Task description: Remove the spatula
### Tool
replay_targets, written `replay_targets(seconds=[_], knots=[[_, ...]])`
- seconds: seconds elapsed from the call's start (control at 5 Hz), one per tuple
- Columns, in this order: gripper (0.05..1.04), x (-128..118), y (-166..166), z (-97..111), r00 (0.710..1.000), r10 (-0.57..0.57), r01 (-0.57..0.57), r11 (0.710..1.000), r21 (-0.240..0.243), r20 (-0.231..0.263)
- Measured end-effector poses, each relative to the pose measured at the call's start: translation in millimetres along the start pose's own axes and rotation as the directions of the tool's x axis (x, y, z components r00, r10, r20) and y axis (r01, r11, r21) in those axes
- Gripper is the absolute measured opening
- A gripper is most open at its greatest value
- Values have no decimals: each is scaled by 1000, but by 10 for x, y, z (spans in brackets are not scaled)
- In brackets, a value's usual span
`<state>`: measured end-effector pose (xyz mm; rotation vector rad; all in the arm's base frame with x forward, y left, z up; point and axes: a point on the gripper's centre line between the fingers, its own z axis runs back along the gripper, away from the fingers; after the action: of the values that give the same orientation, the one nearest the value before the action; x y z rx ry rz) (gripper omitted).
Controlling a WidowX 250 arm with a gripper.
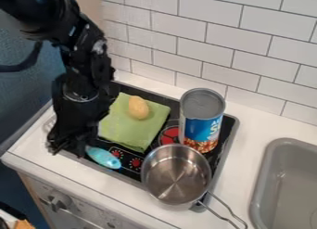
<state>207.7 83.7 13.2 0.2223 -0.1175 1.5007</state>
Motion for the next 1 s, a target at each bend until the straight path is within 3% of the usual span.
replay_targets(seconds=[0.2, 0.4, 0.8, 1.0], knots=[[156, 92, -74, -147, 994, 104, -104, 995, 6, 19], [156, 193, -125, -255, 991, 130, -130, 992, -3, 31], [156, 214, -197, -482, 983, 179, -177, 983, -42, 36], [203, 211, -253, -544, 980, 199, -196, 977, -79, 20]])
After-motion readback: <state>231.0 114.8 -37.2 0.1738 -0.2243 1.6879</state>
